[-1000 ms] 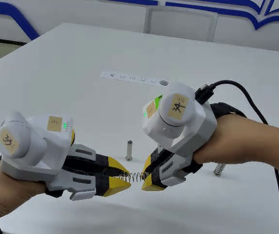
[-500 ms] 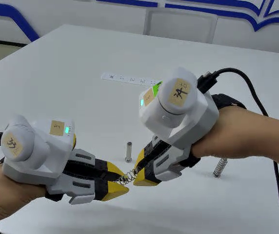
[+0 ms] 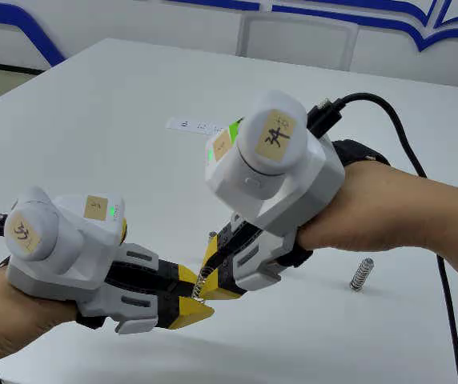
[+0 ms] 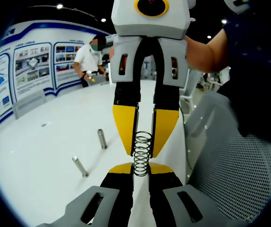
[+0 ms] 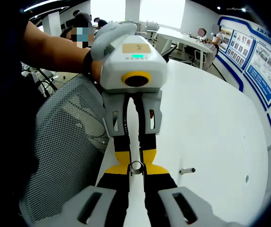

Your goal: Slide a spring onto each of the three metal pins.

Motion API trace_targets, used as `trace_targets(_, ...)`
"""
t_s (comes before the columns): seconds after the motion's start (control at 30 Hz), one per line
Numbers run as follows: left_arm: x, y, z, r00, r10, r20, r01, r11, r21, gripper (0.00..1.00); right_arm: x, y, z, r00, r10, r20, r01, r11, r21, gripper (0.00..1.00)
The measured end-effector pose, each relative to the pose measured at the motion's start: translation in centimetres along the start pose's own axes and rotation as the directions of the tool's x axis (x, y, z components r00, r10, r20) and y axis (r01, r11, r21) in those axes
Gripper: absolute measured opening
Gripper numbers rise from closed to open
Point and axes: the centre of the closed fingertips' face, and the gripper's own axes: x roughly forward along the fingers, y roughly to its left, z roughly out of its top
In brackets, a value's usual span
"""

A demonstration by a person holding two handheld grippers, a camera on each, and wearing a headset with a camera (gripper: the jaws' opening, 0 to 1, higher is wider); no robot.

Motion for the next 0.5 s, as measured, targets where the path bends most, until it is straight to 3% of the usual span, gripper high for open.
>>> trace_targets(0.5,-0.5,0.6,-0.1,0.9995,0.032,-0.002,-0.032,0.999,-0.023,0.19,-0.1,-0.75,-0.53,0.9998,-0.009,-0.015,0.009,1.0,0.012,0.12)
